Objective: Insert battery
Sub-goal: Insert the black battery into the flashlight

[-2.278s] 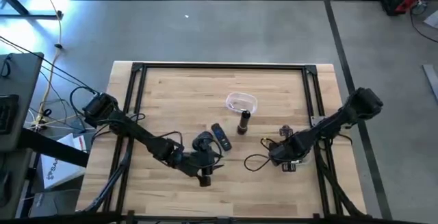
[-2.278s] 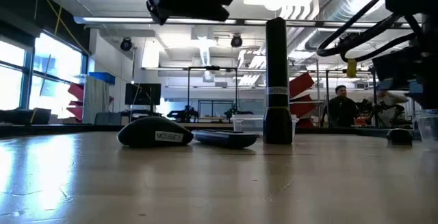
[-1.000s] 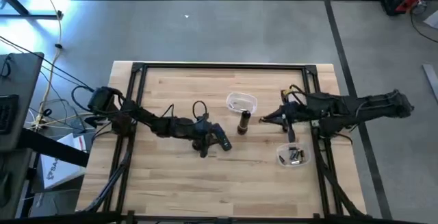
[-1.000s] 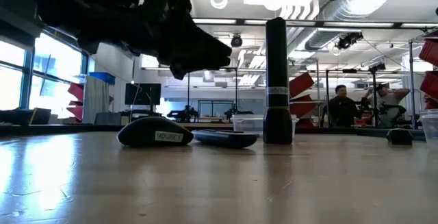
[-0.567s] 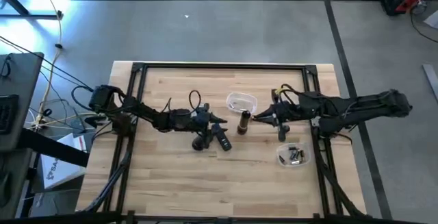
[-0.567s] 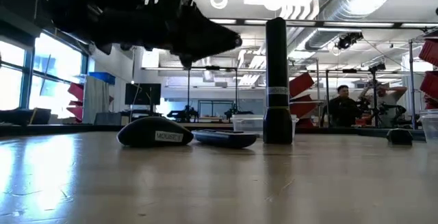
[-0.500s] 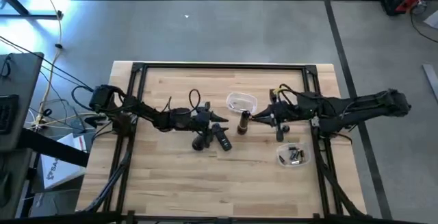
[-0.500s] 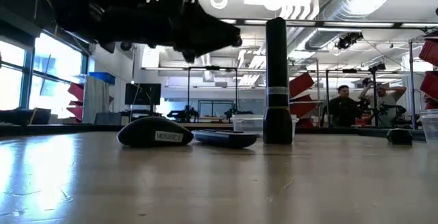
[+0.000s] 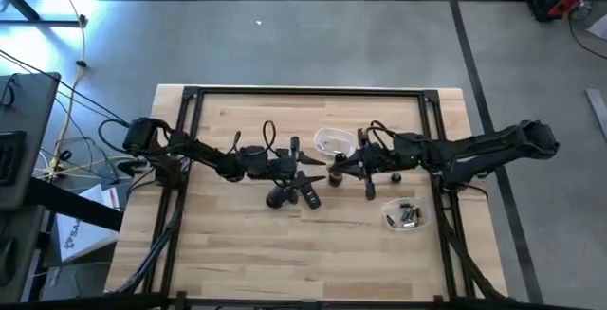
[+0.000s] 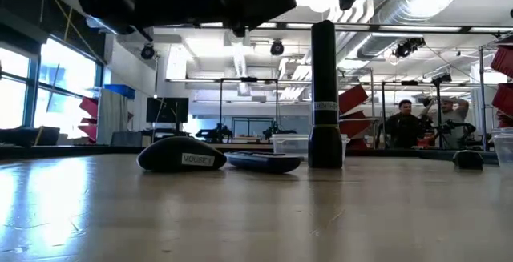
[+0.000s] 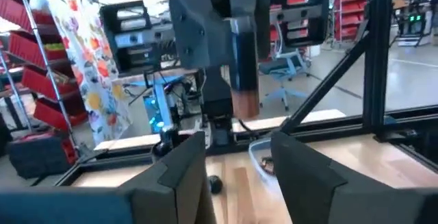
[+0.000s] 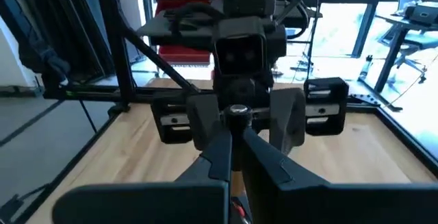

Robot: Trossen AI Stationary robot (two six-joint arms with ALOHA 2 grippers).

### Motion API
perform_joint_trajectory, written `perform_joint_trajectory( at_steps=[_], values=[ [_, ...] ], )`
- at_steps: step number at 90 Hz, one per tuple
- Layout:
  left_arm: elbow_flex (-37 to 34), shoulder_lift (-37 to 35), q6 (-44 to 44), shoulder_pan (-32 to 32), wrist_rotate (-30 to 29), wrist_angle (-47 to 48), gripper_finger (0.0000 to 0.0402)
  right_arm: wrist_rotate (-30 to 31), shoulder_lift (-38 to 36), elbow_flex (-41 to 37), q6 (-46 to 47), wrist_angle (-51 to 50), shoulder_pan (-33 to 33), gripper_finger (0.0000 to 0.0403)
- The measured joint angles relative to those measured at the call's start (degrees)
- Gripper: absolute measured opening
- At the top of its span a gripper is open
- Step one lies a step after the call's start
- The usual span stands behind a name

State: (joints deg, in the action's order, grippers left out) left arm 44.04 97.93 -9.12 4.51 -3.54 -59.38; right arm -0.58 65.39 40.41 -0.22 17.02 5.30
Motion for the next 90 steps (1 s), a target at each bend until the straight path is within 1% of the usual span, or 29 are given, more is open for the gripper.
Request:
perform_joint_trajectory(
  at_steps=[8,17,26,35,45,53,64,70,76,83,90],
  values=[
    [1.27,0.0,0.92,0.0,1.37,0.02,0.0173,0.0,0.26,0.0,-0.01,0.35,0.04,0.0],
    [3.45,0.54,1.43,0.0,1.29,0.59,0.0177,0.06,0.31,0.01,-0.01,0.42,0.04,0.0],
    [4.01,0.72,-1.28,0.0,-0.92,5.15,0.0177,0.44,0.22,0.01,-0.04,-0.02,0.1,0.0],
    [4.03,-0.56,-1.5,0.17,-3.11,7.88,0.0177,0.59,-0.48,0.04,0.21,-2.13,1.05,0.0],
    [4.1,-2.49,-1.27,0.9,-3.51,12.79,0.0177,0.88,-0.96,0.05,-0.78,-7.07,3.9,0.0],
    [4.06,-3.88,-0.42,2.08,-5.19,18.47,0.0177,1.89,-1.03,0.43,0.0,-11.52,6.94,0.0],
    [4.12,-4.63,1.33,3.39,-9.09,26.25,0.0177,6.73,-1.07,2.39,3.26,-21.63,11.79,0.0],
    [4.08,-4.13,4.54,3.75,-9.22,32.05,0.0177,9.97,-1.07,2.87,6.53,-27.98,14.13,0.0],
    [4.08,-2.95,9.08,3.71,-8.82,35.49,0.0177,13.55,-0.85,2.92,11.31,-34.21,15.89,0.0],
    [4.06,-0.39,13.07,3.74,-9.04,35.8,0.0177,16.97,0.38,2.16,17.38,-39.3,17.29,0.0],
    [4.06,3.03,14.81,3.72,-9.1,34.02,0.0177,19.14,2.01,-0.07,21.58,-40.47,18.24,0.0]
  ],
)
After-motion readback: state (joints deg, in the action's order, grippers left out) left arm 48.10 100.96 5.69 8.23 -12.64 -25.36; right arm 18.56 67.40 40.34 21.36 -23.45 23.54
